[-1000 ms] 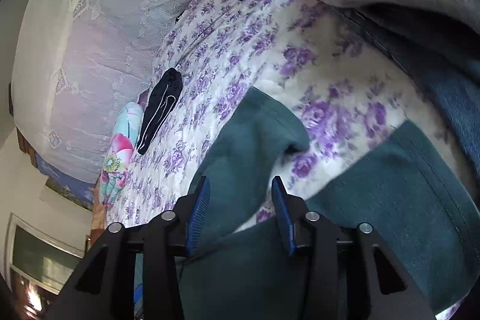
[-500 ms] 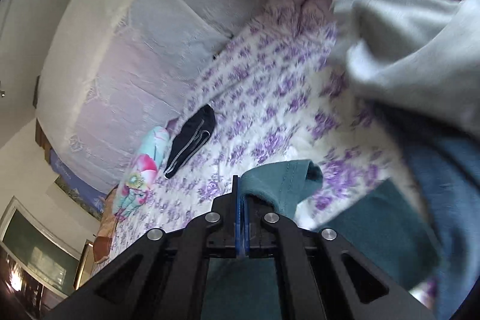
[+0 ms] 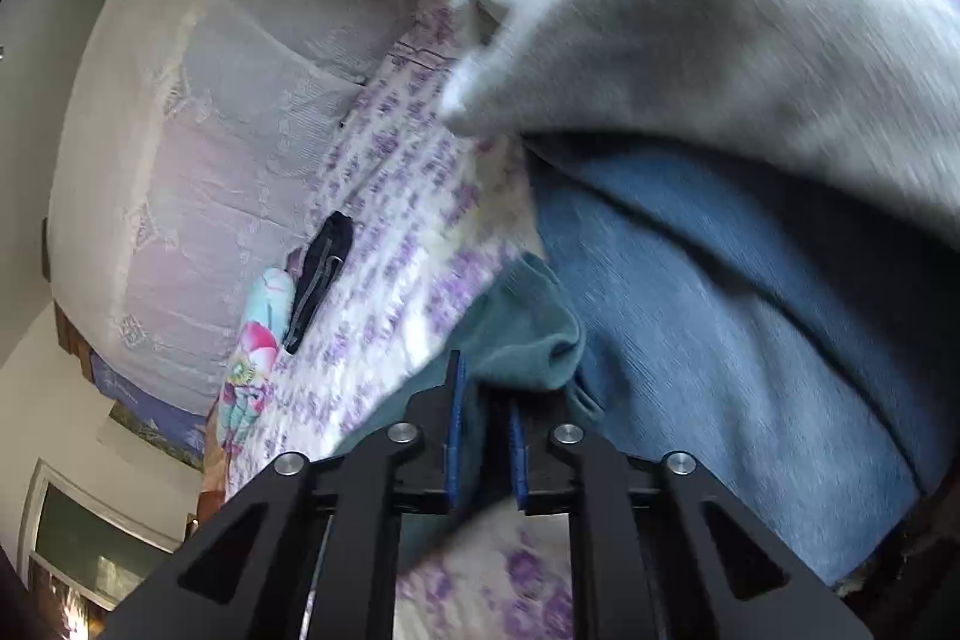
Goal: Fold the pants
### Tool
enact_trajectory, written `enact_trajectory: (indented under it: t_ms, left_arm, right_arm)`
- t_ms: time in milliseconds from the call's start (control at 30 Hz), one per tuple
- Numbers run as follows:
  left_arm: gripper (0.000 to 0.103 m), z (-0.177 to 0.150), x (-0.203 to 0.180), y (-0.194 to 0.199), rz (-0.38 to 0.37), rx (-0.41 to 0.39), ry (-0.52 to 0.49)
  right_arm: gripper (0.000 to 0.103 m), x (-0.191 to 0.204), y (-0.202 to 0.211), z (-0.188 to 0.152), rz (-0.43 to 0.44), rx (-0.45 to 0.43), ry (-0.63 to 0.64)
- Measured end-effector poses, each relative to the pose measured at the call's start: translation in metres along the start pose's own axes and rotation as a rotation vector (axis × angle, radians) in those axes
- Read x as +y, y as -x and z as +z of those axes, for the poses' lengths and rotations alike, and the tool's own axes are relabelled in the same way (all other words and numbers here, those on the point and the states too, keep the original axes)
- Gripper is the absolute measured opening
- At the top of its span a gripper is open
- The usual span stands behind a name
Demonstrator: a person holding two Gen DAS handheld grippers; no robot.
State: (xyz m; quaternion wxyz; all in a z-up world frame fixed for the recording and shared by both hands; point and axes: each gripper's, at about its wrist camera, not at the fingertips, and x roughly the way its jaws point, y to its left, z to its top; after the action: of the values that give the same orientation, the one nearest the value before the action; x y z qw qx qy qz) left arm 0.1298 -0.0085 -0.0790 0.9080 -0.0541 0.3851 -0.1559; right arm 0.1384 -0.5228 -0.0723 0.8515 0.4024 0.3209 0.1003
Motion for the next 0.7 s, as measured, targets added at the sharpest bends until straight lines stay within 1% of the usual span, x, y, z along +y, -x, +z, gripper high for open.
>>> enact_trajectory:
  t_ms: [67, 133, 200, 233, 267, 300, 367, 400, 433, 467, 500, 533, 567, 600, 633, 667, 700]
  left_arm:
    - [0.091, 0.000, 0.000, 0.000, 0.003, 0.001, -0.003]
    - [0.091, 0.000, 0.000, 0.000, 0.005, 0.002, -0.006]
    - [0.091, 0.000, -0.001, 0.000, 0.006, 0.002, -0.005]
    - [0.091, 0.000, -0.001, 0.000, 0.006, 0.002, -0.006]
    - [0.091, -0.001, 0.000, 0.000, 0.006, 0.001, -0.005]
    - [0.091, 0.000, 0.000, 0.000, 0.004, 0.000, -0.004]
    - [0.091, 0.000, 0.000, 0.000, 0.003, 0.000, -0.004]
    - [0.091, 0.000, 0.000, 0.000, 0.003, 0.001, -0.005]
    - [0.091, 0.000, 0.000, 0.000, 0.003, 0.001, -0.005]
    - [0.091, 0.000, 0.000, 0.000, 0.004, 0.002, -0.006]
    - [0.091, 0.000, 0.000, 0.000, 0.003, 0.001, -0.004]
    - [0.091, 0.000, 0.000, 0.000, 0.002, 0.000, -0.001]
    - [0.091, 0.000, 0.000, 0.000, -0.001, 0.000, 0.001]
    - [0.092, 0.000, 0.000, 0.000, -0.003, 0.000, 0.000]
    - [0.092, -0.001, -0.001, 0.000, -0.003, -0.002, -0.002]
    - [0.092, -0.001, -0.002, 0.000, -0.002, -0.002, -0.004]
    - [0.092, -0.001, -0.002, 0.000, -0.001, -0.002, -0.004]
  right_arm:
    - [0.015, 0.017, -0.003, 0.009, 0.003, -0.015, 0.039]
    - [0.010, 0.042, -0.002, 0.016, 0.050, -0.045, 0.097]
    - [0.009, 0.060, 0.008, 0.020, 0.096, -0.077, 0.153]
    - [0.009, 0.062, 0.013, 0.021, 0.116, -0.088, 0.157]
    - [0.009, 0.059, 0.014, 0.020, 0.110, -0.086, 0.152]
    - [0.009, 0.047, 0.012, 0.019, 0.067, -0.074, 0.144]
    - [0.010, 0.012, 0.005, 0.015, -0.083, -0.030, 0.102]
    - [0.006, -0.013, 0.003, 0.013, -0.163, -0.004, 0.060]
    - [0.002, -0.030, 0.007, 0.013, -0.142, -0.003, 0.018]
    - [0.004, -0.044, 0.020, 0.012, -0.049, -0.030, -0.055]
    - [0.009, -0.046, 0.032, 0.013, -0.052, -0.069, -0.080]
    - [0.012, -0.040, 0.045, 0.014, -0.101, -0.125, -0.053]
    - [0.013, -0.029, 0.052, 0.015, -0.137, -0.159, 0.000]
    - [0.014, -0.016, 0.054, 0.015, -0.159, -0.174, 0.059]
    - [0.016, -0.002, 0.051, 0.015, -0.158, -0.168, 0.111]
    - [0.019, 0.016, 0.042, 0.014, -0.130, -0.142, 0.163]
    - [0.037, 0.034, 0.028, 0.010, -0.097, -0.106, 0.210]
